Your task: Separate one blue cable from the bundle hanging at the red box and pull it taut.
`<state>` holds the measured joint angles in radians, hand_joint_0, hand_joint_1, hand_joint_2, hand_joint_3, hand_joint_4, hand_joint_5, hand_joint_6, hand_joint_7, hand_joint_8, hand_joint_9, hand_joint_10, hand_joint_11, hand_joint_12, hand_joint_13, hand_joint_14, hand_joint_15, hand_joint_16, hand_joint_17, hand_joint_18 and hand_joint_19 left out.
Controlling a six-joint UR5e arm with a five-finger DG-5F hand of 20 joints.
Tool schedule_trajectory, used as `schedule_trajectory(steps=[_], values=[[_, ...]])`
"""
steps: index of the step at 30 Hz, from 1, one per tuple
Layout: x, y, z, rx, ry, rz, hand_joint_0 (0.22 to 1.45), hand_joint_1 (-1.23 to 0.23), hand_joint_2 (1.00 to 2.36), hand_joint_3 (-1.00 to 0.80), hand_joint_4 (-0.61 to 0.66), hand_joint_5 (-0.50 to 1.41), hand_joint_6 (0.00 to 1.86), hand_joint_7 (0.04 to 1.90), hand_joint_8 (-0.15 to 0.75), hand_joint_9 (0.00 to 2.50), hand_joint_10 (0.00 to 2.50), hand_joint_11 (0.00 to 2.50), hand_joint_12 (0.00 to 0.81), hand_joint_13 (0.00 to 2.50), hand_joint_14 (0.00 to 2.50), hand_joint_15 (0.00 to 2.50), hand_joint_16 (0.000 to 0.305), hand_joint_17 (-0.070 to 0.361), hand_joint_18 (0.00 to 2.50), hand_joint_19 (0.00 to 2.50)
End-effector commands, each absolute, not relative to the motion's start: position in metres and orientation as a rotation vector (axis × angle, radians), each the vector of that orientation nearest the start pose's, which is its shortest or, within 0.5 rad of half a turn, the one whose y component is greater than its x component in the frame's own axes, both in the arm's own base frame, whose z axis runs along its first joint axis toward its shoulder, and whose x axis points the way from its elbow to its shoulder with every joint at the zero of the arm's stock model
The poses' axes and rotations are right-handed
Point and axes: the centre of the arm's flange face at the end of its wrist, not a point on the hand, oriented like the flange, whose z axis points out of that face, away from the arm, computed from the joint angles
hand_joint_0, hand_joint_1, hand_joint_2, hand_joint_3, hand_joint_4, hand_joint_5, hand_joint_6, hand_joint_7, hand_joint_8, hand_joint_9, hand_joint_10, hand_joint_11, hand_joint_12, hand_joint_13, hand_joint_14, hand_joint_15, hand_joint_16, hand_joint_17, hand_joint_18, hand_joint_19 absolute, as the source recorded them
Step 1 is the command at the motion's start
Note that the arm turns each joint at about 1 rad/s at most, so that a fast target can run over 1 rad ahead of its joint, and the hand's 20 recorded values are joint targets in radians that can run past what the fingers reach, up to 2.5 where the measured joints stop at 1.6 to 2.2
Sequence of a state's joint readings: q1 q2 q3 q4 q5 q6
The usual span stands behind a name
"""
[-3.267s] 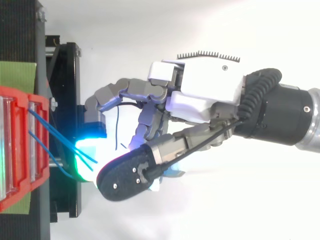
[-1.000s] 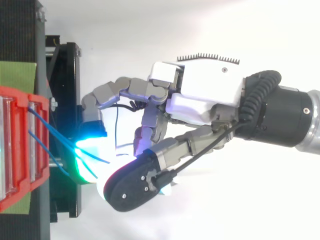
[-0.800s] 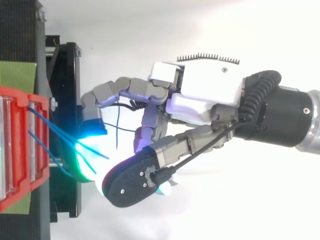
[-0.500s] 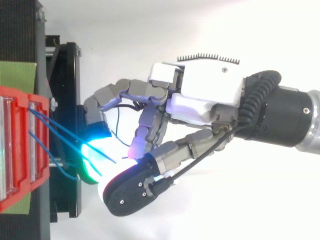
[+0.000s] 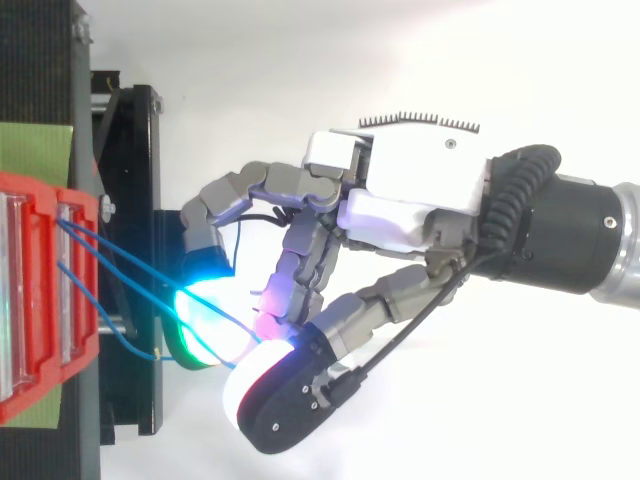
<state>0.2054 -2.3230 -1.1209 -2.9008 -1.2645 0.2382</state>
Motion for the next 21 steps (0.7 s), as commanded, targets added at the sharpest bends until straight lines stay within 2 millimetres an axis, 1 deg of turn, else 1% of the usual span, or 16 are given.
schedule_trajectory(steps=[1, 2, 3, 4, 5, 6, 7, 8, 10, 14, 17, 19, 21], values=[[0.771, -0.006, 0.251, 1.457, 1.048, 1.267, 0.47, -0.89, 1.0, -0.5, -0.14, -0.06, 0.86, 1.11, 0.291, 1.44, 0.02, 1.22, 0.353, 1.47, 0.02, 1.31, 0.051, 0.115, 1.01, 0.76], [0.771, -0.006, 0.251, 1.457, 1.048, 1.267, 0.46, -0.88, 1.0, -0.5, -0.14, -0.06, 0.85, 1.11, 0.294, 1.44, 0.02, 1.21, 0.354, 1.47, 0.02, 1.32, 0.051, 0.115, 1.01, 0.76], [0.771, -0.006, 0.251, 1.457, 1.049, 1.268, 0.46, -0.8, 1.0, -0.5, -0.14, -0.05, 0.84, 1.09, 0.293, 1.45, 0.02, 1.18, 0.362, 1.47, 0.02, 1.31, 0.052, 0.117, 1.01, 0.76], [0.771, -0.006, 0.251, 1.458, 1.05, 1.267, 0.48, -0.76, 1.0, -0.5, -0.14, -0.05, 0.82, 1.11, 0.288, 1.45, 0.02, 1.17, 0.347, 1.47, 0.02, 1.31, 0.051, 0.114, 1.0, 0.76], [0.771, -0.006, 0.25, 1.458, 1.051, 1.266, 0.49, -0.75, 1.0, -0.5, -0.14, -0.05, 0.82, 1.1, 0.286, 1.46, 0.02, 1.17, 0.342, 1.46, 0.02, 1.31, 0.05, 0.113, 1.0, 0.77], [0.77, -0.006, 0.251, 1.458, 1.051, 1.266, 0.52, -0.71, 1.0, -0.5, -0.15, -0.05, 0.82, 1.11, 0.269, 1.45, 0.02, 1.16, 0.328, 1.46, 0.02, 1.31, 0.048, 0.108, 0.98, 0.78], [0.77, -0.006, 0.251, 1.459, 1.054, 1.266, 0.55, -0.68, 1.0, -0.5, -0.15, -0.04, 0.8, 1.15, 0.262, 1.46, 0.02, 1.17, 0.314, 1.45, 0.03, 1.32, 0.046, 0.104, 0.96, 0.79], [0.77, -0.007, 0.25, 1.461, 1.055, 1.262, 0.56, -0.67, 1.0, -0.5, -0.16, -0.04, 0.79, 1.17, 0.266, 1.46, 0.02, 1.17, 0.31, 1.45, 0.02, 1.32, 0.046, 0.104, 0.96, 0.79], [0.769, -0.007, 0.25, 1.466, 1.066, 1.258, 0.58, -0.68, 1.0, -0.5, -0.14, -0.05, 0.79, 1.19, 0.262, 1.46, 0.02, 1.17, 0.302, 1.45, 0.03, 1.34, 0.046, 0.103, 0.94, 0.8], [0.767, -0.01, 0.252, 1.477, 1.076, 1.246, 0.58, -0.7, 1.0, -0.47, -0.09, -0.07, 0.81, 1.2, 0.283, 1.42, 0.02, 1.19, 0.304, 1.43, 0.02, 1.34, 0.047, 0.107, 0.93, 0.8], [0.764, -0.011, 0.261, 1.481, 1.082, 1.24, 0.58, -0.74, 1.0, -0.49, -0.04, -0.1, 0.84, 1.2, 0.301, 1.35, 0.02, 1.23, 0.311, 1.4, 0.02, 1.33, 0.048, 0.109, 0.92, 0.81], [0.763, -0.01, 0.263, 1.483, 1.087, 1.237, 0.59, -0.81, 1.0, -0.5, 0.0, -0.11, 0.86, 1.19, 0.301, 1.33, 0.02, 1.28, 0.314, 1.39, 0.02, 1.32, 0.048, 0.109, 0.92, 0.8], [0.762, -0.01, 0.264, 1.485, 1.089, 1.235, 0.62, -0.84, 1.0, -0.5, 0.01, -0.12, 0.87, 1.18, 0.303, 1.32, 0.02, 1.3, 0.308, 1.38, 0.02, 1.32, 0.048, 0.107, 0.91, 0.79]])
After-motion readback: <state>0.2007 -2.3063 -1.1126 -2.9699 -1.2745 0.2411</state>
